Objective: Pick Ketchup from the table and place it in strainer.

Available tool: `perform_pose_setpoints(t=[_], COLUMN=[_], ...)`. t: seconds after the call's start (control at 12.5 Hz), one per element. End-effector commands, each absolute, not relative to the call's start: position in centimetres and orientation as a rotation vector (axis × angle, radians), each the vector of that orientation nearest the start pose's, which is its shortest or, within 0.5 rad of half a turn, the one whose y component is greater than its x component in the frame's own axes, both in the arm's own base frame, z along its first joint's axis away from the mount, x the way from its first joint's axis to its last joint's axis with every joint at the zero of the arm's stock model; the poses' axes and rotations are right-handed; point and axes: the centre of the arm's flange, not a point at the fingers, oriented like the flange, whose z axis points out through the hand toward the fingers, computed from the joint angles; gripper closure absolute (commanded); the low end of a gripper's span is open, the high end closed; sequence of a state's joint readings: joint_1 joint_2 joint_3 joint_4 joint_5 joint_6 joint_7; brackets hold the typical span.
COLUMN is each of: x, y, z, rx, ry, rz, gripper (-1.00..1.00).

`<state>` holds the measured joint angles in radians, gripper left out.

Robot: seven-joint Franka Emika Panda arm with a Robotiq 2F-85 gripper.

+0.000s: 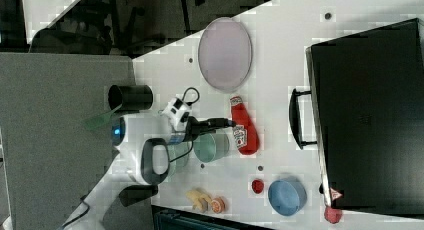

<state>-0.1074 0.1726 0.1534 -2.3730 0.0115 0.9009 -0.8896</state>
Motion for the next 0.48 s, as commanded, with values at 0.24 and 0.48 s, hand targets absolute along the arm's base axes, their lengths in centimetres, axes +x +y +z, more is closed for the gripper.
perform_pose_setpoints(t=[0.24, 0.48], x=[49.0, 48.9], y=[1.9, 1.6], z=[17.9, 16.2], rx=[-3.068, -3.067], ry=[-0.259, -0.246], rz=[0.168, 0.154], gripper=[-1.0, -1.0])
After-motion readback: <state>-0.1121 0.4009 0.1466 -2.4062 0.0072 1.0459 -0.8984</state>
